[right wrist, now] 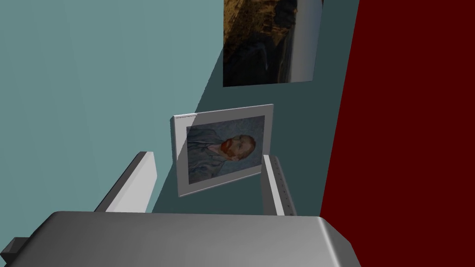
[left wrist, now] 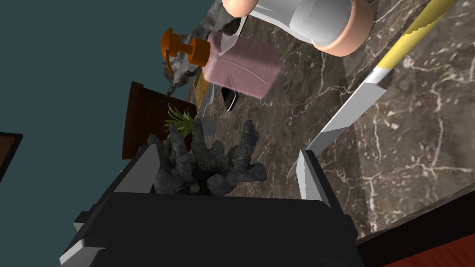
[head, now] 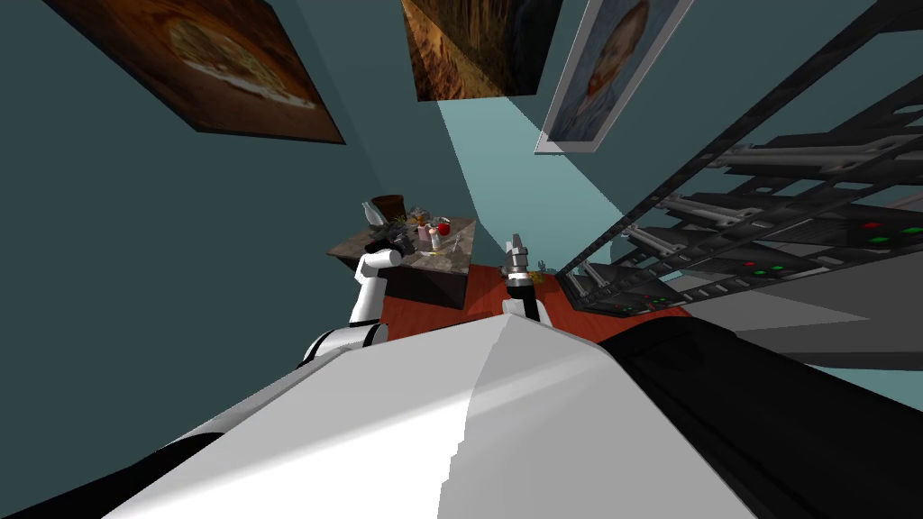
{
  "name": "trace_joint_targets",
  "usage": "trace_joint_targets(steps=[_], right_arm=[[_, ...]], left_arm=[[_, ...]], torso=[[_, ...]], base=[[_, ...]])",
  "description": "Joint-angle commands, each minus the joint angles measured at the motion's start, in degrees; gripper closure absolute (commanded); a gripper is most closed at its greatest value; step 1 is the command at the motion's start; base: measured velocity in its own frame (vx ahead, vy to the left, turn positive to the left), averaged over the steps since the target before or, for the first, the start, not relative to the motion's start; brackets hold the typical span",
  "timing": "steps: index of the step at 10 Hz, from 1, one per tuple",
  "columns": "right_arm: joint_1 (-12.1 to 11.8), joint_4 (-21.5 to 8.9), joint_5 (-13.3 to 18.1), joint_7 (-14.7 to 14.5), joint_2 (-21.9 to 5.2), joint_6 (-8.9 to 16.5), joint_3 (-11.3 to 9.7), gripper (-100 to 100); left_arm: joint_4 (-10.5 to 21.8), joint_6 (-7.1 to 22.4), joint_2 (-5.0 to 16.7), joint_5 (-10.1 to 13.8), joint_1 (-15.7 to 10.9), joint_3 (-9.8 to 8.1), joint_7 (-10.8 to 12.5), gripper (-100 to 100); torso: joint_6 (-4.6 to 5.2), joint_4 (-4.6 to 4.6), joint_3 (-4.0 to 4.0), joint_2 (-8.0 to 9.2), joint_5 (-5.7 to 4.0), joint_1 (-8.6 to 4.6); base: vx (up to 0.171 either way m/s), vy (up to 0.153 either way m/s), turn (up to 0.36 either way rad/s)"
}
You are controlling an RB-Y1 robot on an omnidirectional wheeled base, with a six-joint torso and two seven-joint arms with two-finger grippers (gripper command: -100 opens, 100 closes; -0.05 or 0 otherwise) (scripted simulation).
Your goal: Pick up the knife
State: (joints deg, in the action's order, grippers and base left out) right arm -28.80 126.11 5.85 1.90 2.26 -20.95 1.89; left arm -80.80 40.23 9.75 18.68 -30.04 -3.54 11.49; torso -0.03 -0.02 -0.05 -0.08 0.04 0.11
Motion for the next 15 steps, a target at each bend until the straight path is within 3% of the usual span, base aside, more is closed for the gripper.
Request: trace_joint_targets(steps=[1, 3, 4, 6, 7, 8, 9, 11, 12, 15], right_arm=[[0.00, 0.00, 0.00, 0.00, 0.00, 0.00, 0.00, 0], [0.00, 0.00, 0.00, 0.00, 0.00, 0.00, 0.00, 0], [0.00, 0.00, 0.00, 0.00, 0.00, 0.00, 0.00, 0], [0.00, 0.00, 0.00, 0.00, 0.00, 0.00, 0.00, 0], [0.00, 0.00, 0.00, 0.00, 0.00, 0.00, 0.00, 0], [0.00, 0.00, 0.00, 0.00, 0.00, 0.00, 0.00, 0], [0.00, 0.00, 0.00, 0.00, 0.00, 0.00, 0.00, 0], [0.00, 0.00, 0.00, 0.00, 0.00, 0.00, 0.00, 0], [0.00, 0.00, 0.00, 0.00, 0.00, 0.00, 0.00, 0], [0.00, 0.00, 0.00, 0.00, 0.00, 0.00, 0.00, 0]], left_arm=[[2.86, 2.86, -0.38, -0.09, -2.86, -0.12, -0.49, -100], [4.71, 5.26, -0.38, -0.09, -3.26, -0.12, -0.49, -100], [7.58, 7.14, -0.49, -0.11, -6.00, -0.29, -0.96, -100], [8.24, 9.23, -0.49, -0.11, -6.00, -0.29, -0.96, -100], [11.11, 11.31, -0.60, -0.22, -8.64, -0.45, -1.47, -100], [11.76, 12.81, -0.60, -0.22, -8.64, -0.45, -1.47, -100], [13.96, 14.49, -0.72, -0.40, -11.17, -0.59, -2.03, -100], [15.24, 16.97, -0.72, -0.40, -11.17, -0.59, -2.03, -100], [17.69, 19.17, -0.86, -0.66, -13.57, -0.71, -2.61, -100], [22.01, 23.94, -1.01, -0.99, -15.86, -0.82, -3.22, -100]], torso=[[0.00, 0.00, 0.00, 0.00, 0.00, 0.00], [-0.01, -0.02, -0.05, -0.08, 0.01, 0.02], [-0.01, -0.01, -0.02, -0.02, -0.01, -0.07], [0.00, -0.01, -0.03, -0.05, 0.00, -0.02], [-0.02, -0.01, -0.01, -0.02, -0.01, -0.06], [0.02, -0.01, -0.03, -0.05, -0.02, -0.05], [-0.01, -0.02, -0.03, -0.05, 0.00, -0.02], [-0.02, -0.03, -0.06, -0.10, 0.01, 0.02], [-0.02, -0.02, -0.03, -0.04, 0.00, -0.06], [0.02, -0.03, -0.07, -0.13, -0.01, -0.04]], base=[[0.040, 0.062, -0.088], [0.026, 0.028, -0.020], [0.025, 0.031, -0.083], [0.025, 0.029, -0.029], [0.032, 0.031, -0.091], [0.033, 0.039, -0.062], [0.047, 0.053, -0.090], [0.034, 0.033, -0.025], [0.038, 0.026, -0.088], [0.047, 0.038, -0.082]])
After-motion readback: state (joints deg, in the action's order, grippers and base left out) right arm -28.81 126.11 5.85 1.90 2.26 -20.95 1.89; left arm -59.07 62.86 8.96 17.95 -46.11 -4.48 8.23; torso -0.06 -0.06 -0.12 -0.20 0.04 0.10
